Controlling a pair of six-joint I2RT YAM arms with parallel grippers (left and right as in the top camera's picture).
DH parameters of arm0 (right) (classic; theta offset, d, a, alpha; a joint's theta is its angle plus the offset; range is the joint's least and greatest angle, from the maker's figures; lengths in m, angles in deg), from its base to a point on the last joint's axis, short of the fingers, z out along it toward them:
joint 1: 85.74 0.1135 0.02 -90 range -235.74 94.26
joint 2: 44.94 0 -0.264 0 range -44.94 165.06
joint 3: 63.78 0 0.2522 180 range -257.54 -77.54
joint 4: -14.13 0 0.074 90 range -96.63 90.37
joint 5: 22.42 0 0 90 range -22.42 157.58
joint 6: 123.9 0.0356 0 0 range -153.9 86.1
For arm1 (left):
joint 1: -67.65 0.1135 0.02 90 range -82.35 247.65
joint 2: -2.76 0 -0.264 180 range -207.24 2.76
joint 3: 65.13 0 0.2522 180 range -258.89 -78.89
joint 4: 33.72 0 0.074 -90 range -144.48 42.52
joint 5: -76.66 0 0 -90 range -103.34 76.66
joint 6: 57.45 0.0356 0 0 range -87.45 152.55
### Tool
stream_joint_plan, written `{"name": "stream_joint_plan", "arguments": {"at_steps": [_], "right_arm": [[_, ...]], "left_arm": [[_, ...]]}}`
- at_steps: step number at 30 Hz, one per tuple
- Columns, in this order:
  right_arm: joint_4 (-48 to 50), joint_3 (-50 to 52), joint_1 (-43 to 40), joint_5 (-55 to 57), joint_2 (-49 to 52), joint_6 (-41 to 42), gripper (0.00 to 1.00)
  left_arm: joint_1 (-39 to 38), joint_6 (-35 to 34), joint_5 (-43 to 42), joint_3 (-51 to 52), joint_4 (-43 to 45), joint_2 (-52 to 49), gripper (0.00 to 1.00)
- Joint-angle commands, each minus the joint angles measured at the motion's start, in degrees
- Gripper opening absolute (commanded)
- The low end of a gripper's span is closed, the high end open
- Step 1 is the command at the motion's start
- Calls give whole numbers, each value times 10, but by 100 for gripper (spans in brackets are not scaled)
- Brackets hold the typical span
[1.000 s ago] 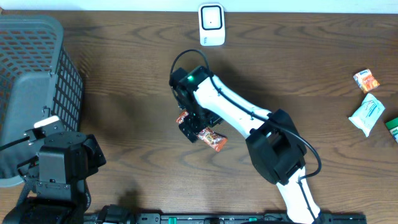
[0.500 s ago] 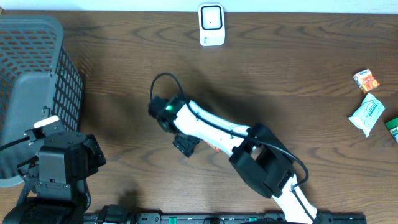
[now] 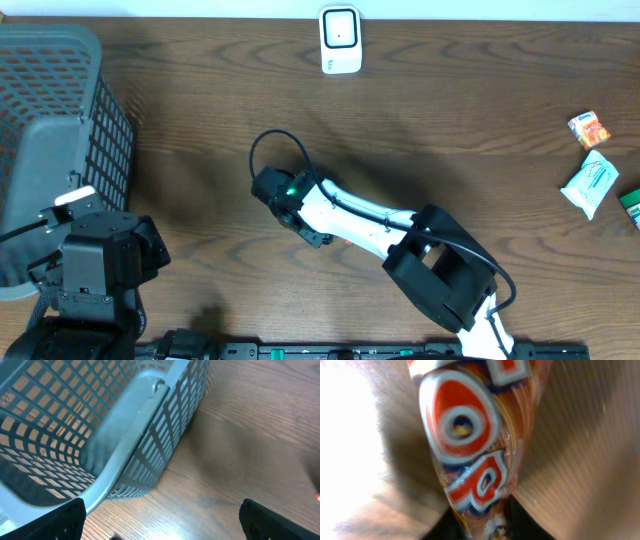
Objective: Scan the item barcode
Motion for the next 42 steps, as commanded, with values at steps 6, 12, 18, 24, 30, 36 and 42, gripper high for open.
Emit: {"name": "stream_joint_plan", "arguments": {"at_steps": [6, 12, 18, 24, 30, 36, 42], "right_arm": [[8, 30, -54, -100, 53, -18, 1], [-121, -67, -120, -499, 44, -174, 1], [-287, -146, -196, -790, 44, -378, 1], [-418, -143, -235, -927, 44, -532, 1], [-429, -140, -234, -975, 44, -540, 1], [-429, -140, -236, -980, 44, -539, 1], [-429, -140, -237, -989, 44, -539, 1]], "left_arm": [[-1, 3, 7, -1, -1, 0, 98], [-1, 3, 7, -1, -1, 0, 98], [-1, 3, 7, -1, -1, 0, 98], [-1, 3, 7, -1, -1, 0, 98], [-1, 3, 7, -1, -1, 0, 98], [-1, 3, 7, -1, -1, 0, 98], [-1, 3, 7, -1, -1, 0, 98]]}}
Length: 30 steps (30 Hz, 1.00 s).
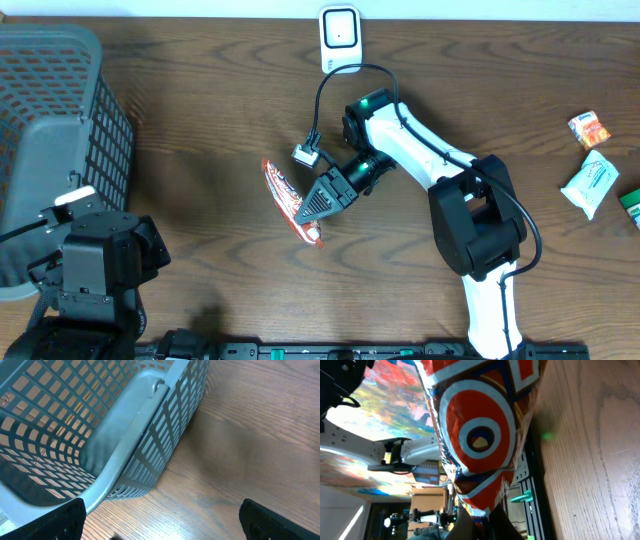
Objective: Scan the item barcode
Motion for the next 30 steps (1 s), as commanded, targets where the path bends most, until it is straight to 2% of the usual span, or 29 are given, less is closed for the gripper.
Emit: {"name": "stream_joint_plan", "arguments": {"at_steps": [1, 6, 8, 12, 16, 19, 27, 30], "right_arm": [[0, -4, -3, -30, -2, -16, 1], [64, -4, -6, 28, -2, -4, 1], [136, -4, -10, 49, -2, 69, 1], [322, -5, -25, 115, -2, 270, 1], [441, -10, -36, 133, -2, 365, 1], [516, -25, -42, 246, -2, 445, 1], [546, -133, -43, 516, -2, 461, 1], [549, -166, -47, 570, -2, 460, 1]], "left_arm": [[-1, 3, 8, -1, -2, 0, 98], [-1, 3, 8, -1, -2, 0, 98], [-1, 3, 8, -1, -2, 0, 98], [-1, 3, 8, -1, -2, 0, 98], [-1, 3, 8, -1, -2, 0, 98], [-1, 3, 8, -1, -2, 0, 98], [-1, 3, 8, -1, -2, 0, 98], [-1, 3, 8, -1, -2, 0, 98]]}}
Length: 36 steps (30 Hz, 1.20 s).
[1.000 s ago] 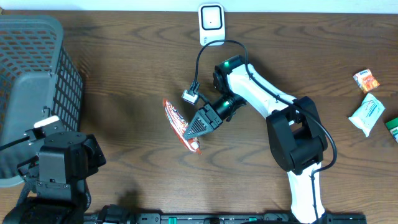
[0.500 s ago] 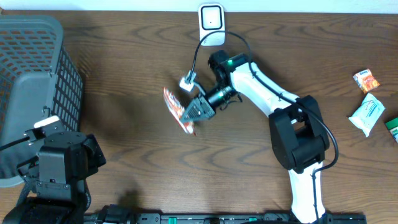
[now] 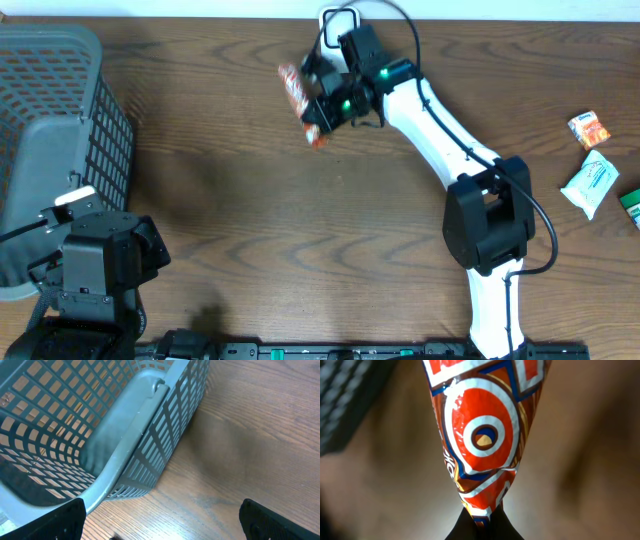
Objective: Scan the item barcode
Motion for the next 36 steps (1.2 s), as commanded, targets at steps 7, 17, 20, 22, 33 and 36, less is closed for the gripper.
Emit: {"name": "stream_joint_plan", "arguments": {"at_steps": [7, 17, 20, 22, 33, 36], "right_arm": [[57, -54, -15, 194, 0, 9, 1], [152, -70, -37, 269, 42, 1, 1], [154, -118, -41, 285, 84, 1, 1], [146, -173, -43, 285, 124, -2, 1], [47, -368, -49, 344, 278, -1, 1], [28, -368, -49, 345, 278, -3, 1]], "left_arm": [[-1, 3, 8, -1, -2, 0, 98], [-1, 3, 8, -1, -2, 0, 98], [-1, 3, 8, -1, -2, 0, 98], [-1, 3, 8, -1, -2, 0, 98], [-1, 3, 8, -1, -2, 0, 98], [-1, 3, 8, -1, -2, 0, 98]]}}
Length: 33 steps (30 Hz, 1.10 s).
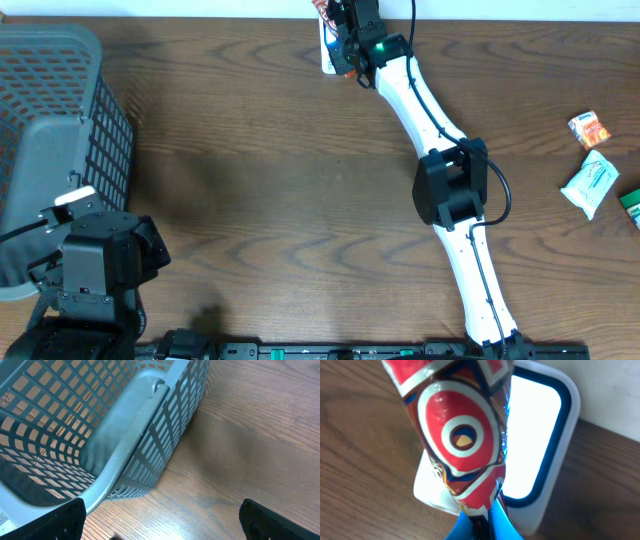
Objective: Scan the item barcode
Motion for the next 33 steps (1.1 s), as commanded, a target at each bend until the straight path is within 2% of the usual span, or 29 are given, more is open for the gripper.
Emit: {"name": "stream_joint_plan", "arguments": {"at_steps": [1, 9, 15, 21, 24, 29, 33], "right_arm": [[-16, -22, -6, 23, 6, -5, 1], [-88, -28, -4, 23, 6, 21, 1], [-104, -29, -1, 26, 6, 40, 1], [-131, -41, 2, 91, 3, 59, 1], [-196, -85, 6, 90, -5, 56, 1], [-368, -189, -3, 89, -30, 55, 1], [-489, -212, -27, 135, -50, 63, 1]], "left_arm": [[-1, 3, 7, -1, -1, 0, 98], [-1, 3, 7, -1, -1, 0, 98], [-1, 3, 7, -1, -1, 0, 98], [-1, 3, 7, -1, -1, 0, 98], [-1, 3, 7, -1, -1, 0, 98], [-1, 3, 7, -1, -1, 0, 98], [-1, 3, 7, -1, -1, 0, 98]]}}
